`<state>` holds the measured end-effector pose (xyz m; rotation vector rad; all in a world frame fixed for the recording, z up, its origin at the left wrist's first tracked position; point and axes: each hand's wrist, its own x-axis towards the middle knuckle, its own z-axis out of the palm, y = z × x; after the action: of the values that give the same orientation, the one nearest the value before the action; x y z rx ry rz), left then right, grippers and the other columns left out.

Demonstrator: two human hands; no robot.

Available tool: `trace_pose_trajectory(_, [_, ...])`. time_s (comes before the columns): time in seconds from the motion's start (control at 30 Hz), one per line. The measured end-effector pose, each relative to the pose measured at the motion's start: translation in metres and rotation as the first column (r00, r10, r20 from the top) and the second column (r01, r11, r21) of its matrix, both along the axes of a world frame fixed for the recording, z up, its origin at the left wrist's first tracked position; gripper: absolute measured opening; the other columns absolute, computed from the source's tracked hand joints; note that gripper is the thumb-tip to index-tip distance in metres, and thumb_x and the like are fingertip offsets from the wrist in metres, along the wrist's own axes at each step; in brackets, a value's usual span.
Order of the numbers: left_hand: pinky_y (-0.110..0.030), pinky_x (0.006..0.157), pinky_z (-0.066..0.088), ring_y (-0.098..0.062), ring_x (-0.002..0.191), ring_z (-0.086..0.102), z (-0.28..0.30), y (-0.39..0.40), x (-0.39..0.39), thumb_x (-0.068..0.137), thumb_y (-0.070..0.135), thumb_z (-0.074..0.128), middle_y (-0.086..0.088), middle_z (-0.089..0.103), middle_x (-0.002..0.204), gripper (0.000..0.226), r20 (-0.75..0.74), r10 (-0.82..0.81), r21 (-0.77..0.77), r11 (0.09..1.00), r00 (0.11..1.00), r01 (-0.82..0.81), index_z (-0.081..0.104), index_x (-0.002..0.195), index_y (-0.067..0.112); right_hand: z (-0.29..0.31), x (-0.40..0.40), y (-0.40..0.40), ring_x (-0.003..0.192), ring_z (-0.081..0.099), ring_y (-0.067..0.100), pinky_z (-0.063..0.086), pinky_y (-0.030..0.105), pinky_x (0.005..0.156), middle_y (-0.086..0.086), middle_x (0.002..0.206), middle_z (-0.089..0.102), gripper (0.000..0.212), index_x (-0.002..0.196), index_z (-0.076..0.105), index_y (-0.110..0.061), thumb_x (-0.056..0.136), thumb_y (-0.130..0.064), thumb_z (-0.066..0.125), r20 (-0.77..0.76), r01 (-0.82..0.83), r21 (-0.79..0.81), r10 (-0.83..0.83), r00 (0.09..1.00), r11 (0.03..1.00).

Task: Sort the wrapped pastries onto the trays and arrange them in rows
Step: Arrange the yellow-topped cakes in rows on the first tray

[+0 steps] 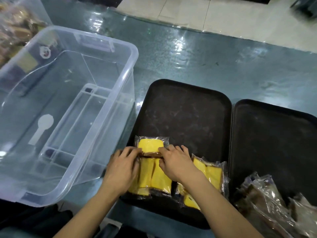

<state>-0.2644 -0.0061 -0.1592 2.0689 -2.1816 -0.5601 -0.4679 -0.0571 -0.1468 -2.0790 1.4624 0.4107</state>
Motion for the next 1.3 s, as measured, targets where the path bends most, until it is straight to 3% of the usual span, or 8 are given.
trace_pose_trajectory(0.1, [-0.044, 0.109, 0.038, -0.028, 0.133, 0.042, -0.009, 0.005, -0.003, 0.097, 0.056, 0.018, 0.008, 0.038, 0.156, 0.060, 0.061, -0.020, 0.171, 0.985, 0.998, 0.009, 0.046, 0.146, 0.035, -0.001, 0.004, -0.002, 0.137, 0.042, 0.033, 0.015, 0.056, 0.121, 0.007, 0.149, 0.046, 0.048, 0.150, 0.037, -0.027, 0.104, -0.041, 0.042, -0.030, -0.022, 0.072, 0.025, 0.999, 0.997])
trace_pose_trajectory(0.2, [-0.046, 0.115, 0.028, -0.029, 0.143, 0.030, -0.018, -0.001, -0.007, 0.102, 0.055, 0.022, 0.007, 0.031, 0.161, 0.055, 0.108, -0.015, 0.240, 0.971, 0.994, -0.011, 0.037, 0.150, 0.036, -0.004, 0.008, -0.004, 0.141, 0.037, 0.034, 0.011, 0.057, 0.122, 0.009, 0.154, 0.041, 0.054, 0.155, 0.030, -0.026, 0.104, -0.042, 0.041, -0.087, -0.022, 0.111, 0.032, 0.996, 0.994])
trace_pose_trajectory(0.3, [-0.045, 0.112, 0.031, -0.027, 0.139, 0.037, -0.014, -0.013, -0.011, 0.102, 0.051, 0.029, 0.005, 0.045, 0.151, 0.050, 0.088, 0.026, 0.205, 0.978, 0.996, -0.044, 0.045, 0.145, 0.032, -0.004, 0.010, -0.007, 0.142, 0.037, 0.035, 0.013, 0.056, 0.123, 0.011, 0.154, 0.042, 0.055, 0.156, 0.029, -0.022, 0.105, -0.041, 0.041, -0.122, 0.023, 0.118, -0.009, 0.992, 0.993])
trace_pose_trajectory(0.5, [-0.043, 0.113, 0.032, -0.029, 0.138, 0.037, -0.024, -0.038, -0.021, 0.103, 0.047, 0.037, -0.004, 0.043, 0.151, 0.052, 0.066, 0.036, 0.288, 0.956, 0.997, -0.053, 0.033, 0.152, 0.028, -0.012, 0.022, -0.028, 0.135, 0.043, 0.039, 0.030, 0.052, 0.112, 0.018, 0.151, 0.040, 0.056, 0.153, 0.029, -0.022, 0.103, -0.041, 0.047, -0.149, 0.142, 0.230, -0.109, 0.983, 0.963])
trace_pose_trajectory(0.67, [-0.041, 0.108, 0.040, -0.032, 0.131, 0.048, -0.035, -0.056, -0.031, 0.102, 0.037, 0.049, -0.015, 0.047, 0.145, 0.048, -0.155, 0.291, 0.347, 0.911, 0.944, -0.224, 0.043, 0.146, 0.019, -0.022, 0.022, -0.056, 0.139, 0.043, 0.035, 0.037, 0.046, 0.115, 0.015, 0.155, 0.040, 0.063, 0.156, 0.035, -0.025, 0.099, -0.046, 0.051, 0.088, 0.372, 0.305, -0.415, 0.905, 0.877])
trace_pose_trajectory(0.83, [-0.033, 0.101, 0.041, -0.026, 0.120, 0.056, -0.031, -0.073, -0.044, 0.100, 0.020, 0.057, -0.013, 0.061, 0.130, 0.034, -0.349, 0.418, 0.288, 0.900, 0.839, -0.329, 0.059, 0.132, 0.011, -0.027, 0.019, -0.062, 0.130, 0.052, 0.034, 0.042, 0.046, 0.112, 0.009, 0.149, 0.040, 0.067, 0.154, 0.038, -0.028, 0.093, -0.048, 0.058, 0.179, 0.476, 0.355, -0.558, 0.810, 0.805])
trace_pose_trajectory(1.17, [-0.032, 0.111, 0.036, -0.023, 0.130, 0.050, -0.039, -0.171, -0.145, 0.098, 0.023, 0.057, -0.007, 0.053, 0.142, 0.044, -0.411, 0.126, 0.258, 0.966, 0.903, -0.017, 0.052, 0.141, 0.014, -0.025, -0.092, -0.121, 0.130, 0.050, 0.031, 0.038, 0.046, 0.112, 0.007, 0.146, 0.041, 0.064, 0.153, 0.038, -0.030, 0.095, -0.047, 0.059, 0.259, 0.693, 0.122, -0.697, 0.669, 0.711])
trace_pose_trajectory(1.3, [-0.036, 0.118, 0.022, -0.028, 0.143, 0.033, -0.048, -0.212, -0.195, 0.099, 0.028, 0.052, -0.003, 0.031, 0.161, 0.054, -0.368, -0.002, 0.258, 0.960, 0.930, 0.104, 0.039, 0.151, 0.021, -0.045, -0.140, -0.145, 0.135, 0.047, 0.029, 0.039, 0.048, 0.112, 0.009, 0.153, 0.035, 0.065, 0.155, 0.032, -0.031, 0.097, -0.047, 0.057, 0.290, 0.724, 0.049, -0.703, 0.649, 0.688])
